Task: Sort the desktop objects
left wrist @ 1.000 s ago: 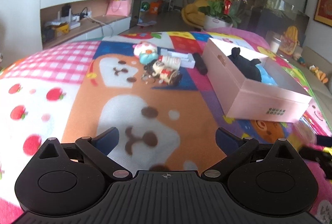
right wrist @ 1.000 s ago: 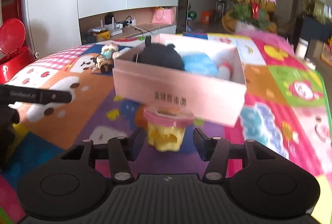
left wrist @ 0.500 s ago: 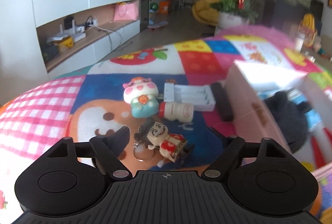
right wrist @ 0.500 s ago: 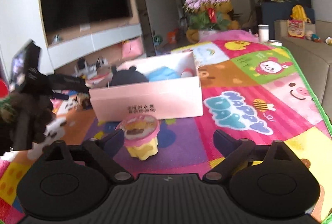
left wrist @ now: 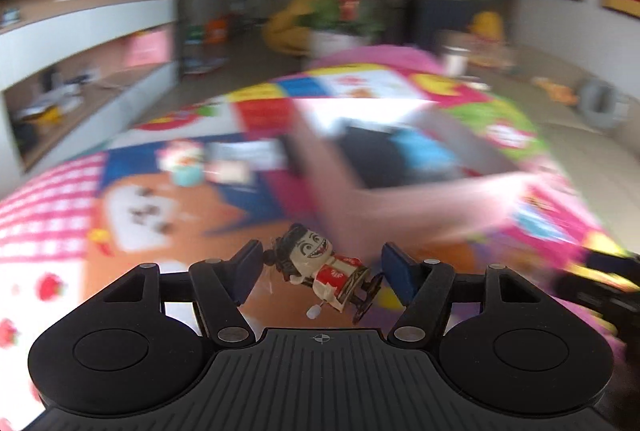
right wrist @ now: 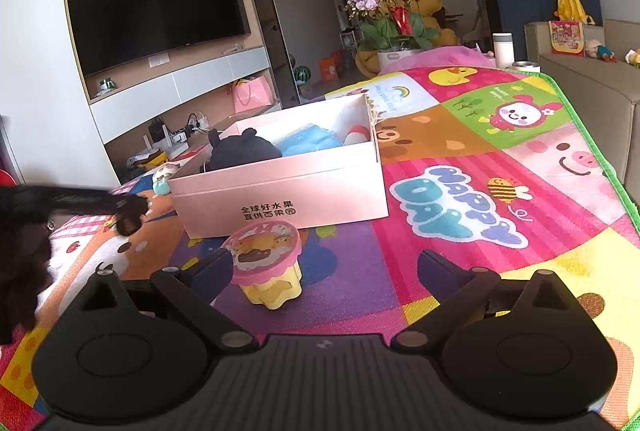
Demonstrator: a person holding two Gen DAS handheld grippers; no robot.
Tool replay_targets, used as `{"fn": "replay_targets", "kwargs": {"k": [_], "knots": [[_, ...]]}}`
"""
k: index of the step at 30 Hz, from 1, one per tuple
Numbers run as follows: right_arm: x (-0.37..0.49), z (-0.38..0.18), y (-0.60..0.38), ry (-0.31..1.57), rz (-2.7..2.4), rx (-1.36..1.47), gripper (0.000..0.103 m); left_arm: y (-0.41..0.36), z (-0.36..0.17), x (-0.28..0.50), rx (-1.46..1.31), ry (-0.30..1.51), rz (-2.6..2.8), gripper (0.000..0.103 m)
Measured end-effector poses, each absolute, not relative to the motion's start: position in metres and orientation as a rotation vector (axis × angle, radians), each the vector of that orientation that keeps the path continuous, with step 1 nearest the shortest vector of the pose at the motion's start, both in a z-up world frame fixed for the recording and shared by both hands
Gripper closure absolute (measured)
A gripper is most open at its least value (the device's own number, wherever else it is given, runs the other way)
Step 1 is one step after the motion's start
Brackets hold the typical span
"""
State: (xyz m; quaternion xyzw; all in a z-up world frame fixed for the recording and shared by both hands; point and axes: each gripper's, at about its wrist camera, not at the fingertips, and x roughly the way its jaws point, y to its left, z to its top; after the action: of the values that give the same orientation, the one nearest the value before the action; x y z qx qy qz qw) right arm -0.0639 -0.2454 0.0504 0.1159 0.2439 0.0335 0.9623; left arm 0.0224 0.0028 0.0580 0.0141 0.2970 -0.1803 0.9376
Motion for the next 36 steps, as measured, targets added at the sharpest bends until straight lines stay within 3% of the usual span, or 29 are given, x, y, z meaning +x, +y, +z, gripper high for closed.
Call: {"fn": "replay_targets", "kwargs": {"k": [5, 11, 22, 24, 26, 29, 34, 36], "knots": [[-0.063, 0.05, -0.244, 0.504, 0.058, 0.233, 0.003, -0.026, 0.054, 0.016, 0.04, 0.579, -0.462, 0.031], [-0.063, 0.05, -0.245, 0.5, 0.046, 0.236, 0.002, -0.015, 0.057, 0.027, -0.016, 0.541, -0.439, 0.008], [-0.06, 0.05, -0.245, 0.517, 0.044, 0.238, 0.001, 0.061, 0.038, 0.185, -0.17, 0.611, -0.025, 0.007], [-0.062, 0.058, -0.242, 0.491, 0.09, 0.201, 0.001, 0.065, 0.031, 0.212, -0.186, 0.646, 0.008, 0.011], [-0.06, 0.079, -0.232, 0.435, 0.134, 0.098, 0.004, 0.065, 0.025, 0.228, -0.162, 0.67, 0.03, 0.022], [-0.039, 0.122, -0.217, 0.353, 0.2, -0.034, 0.008, 0.07, 0.021, 0.23, -0.155, 0.671, 0.026, 0.05], [0.052, 0.174, -0.175, 0.454, 0.333, -0.095, 0.03, 0.08, 0.021, 0.194, -0.147, 0.673, -0.048, 0.051], [0.099, 0.18, -0.146, 0.557, 0.372, -0.126, 0.05, 0.083, 0.021, 0.169, -0.135, 0.676, -0.092, 0.051]]}}
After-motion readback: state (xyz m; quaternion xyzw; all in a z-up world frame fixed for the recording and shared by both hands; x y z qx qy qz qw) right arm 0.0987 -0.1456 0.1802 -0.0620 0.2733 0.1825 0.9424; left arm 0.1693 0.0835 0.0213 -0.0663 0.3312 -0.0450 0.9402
